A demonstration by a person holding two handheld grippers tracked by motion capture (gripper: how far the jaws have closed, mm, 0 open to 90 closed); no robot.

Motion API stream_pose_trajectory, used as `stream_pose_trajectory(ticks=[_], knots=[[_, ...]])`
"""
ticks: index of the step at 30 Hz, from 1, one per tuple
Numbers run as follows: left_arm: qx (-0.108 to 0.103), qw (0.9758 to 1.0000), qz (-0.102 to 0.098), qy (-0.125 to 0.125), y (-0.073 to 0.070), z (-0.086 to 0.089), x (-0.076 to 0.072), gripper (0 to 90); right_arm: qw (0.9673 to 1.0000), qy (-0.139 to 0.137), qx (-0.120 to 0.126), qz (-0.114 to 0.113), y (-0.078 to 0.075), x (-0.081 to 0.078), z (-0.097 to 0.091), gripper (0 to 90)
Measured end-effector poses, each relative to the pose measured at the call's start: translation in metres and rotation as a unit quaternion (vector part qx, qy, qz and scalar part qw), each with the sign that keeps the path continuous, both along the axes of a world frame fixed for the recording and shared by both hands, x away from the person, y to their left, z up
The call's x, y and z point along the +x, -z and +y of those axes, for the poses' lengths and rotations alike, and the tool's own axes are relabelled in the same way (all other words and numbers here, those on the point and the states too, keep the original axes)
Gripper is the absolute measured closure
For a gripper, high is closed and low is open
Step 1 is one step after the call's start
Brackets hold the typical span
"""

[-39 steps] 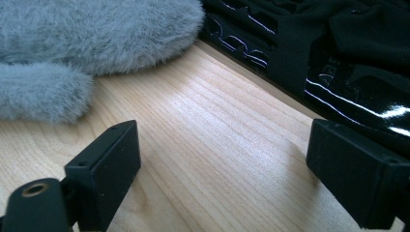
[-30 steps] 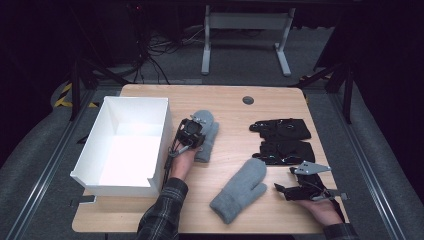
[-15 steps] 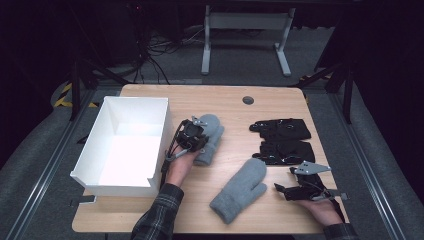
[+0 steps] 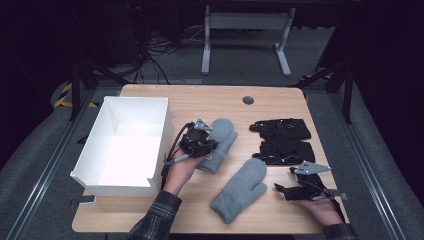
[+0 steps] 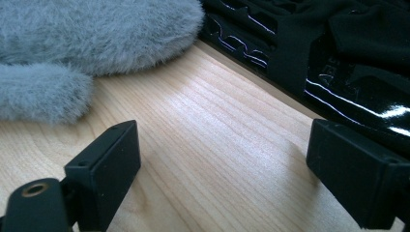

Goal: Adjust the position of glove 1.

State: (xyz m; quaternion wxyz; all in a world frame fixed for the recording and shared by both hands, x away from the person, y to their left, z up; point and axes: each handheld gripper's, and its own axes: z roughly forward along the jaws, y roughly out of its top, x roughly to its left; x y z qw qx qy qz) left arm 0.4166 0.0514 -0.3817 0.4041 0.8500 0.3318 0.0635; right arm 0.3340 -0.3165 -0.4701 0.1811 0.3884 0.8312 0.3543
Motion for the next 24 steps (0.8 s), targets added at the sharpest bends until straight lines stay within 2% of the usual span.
stream_pose_trajectory(ticks=[2, 9, 14, 19, 24], knots=[[-0.008, 0.9999, 0.006, 0.01, -0.002, -0.002, -0.006, 86.2, 1.0, 0.0, 0.0, 0.0, 0.0, 0.0, 0.0, 12.5], [-0.009, 0.9987, 0.006, 0.049, -0.007, -0.013, -0.026, 86.2, 1.0, 0.0, 0.0, 0.0, 0.0, 0.0, 0.0, 12.4], [-0.001, 0.9964, -0.01, 0.085, -0.011, -0.022, -0.042, 86.2, 1.0, 0.0, 0.0, -0.001, 0.0, 0.0, 0.0, 12.4], [0.001, 0.9933, -0.01, 0.115, -0.009, -0.03, -0.058, 86.3, 1.0, 0.0, 0.0, -0.001, 0.0, 0.0, 0.0, 12.4], [-0.001, 0.9897, -0.007, 0.143, -0.004, -0.039, -0.068, 86.3, 1.0, 0.0, 0.0, 0.0, 0.0, 0.0, 0.0, 12.4]])
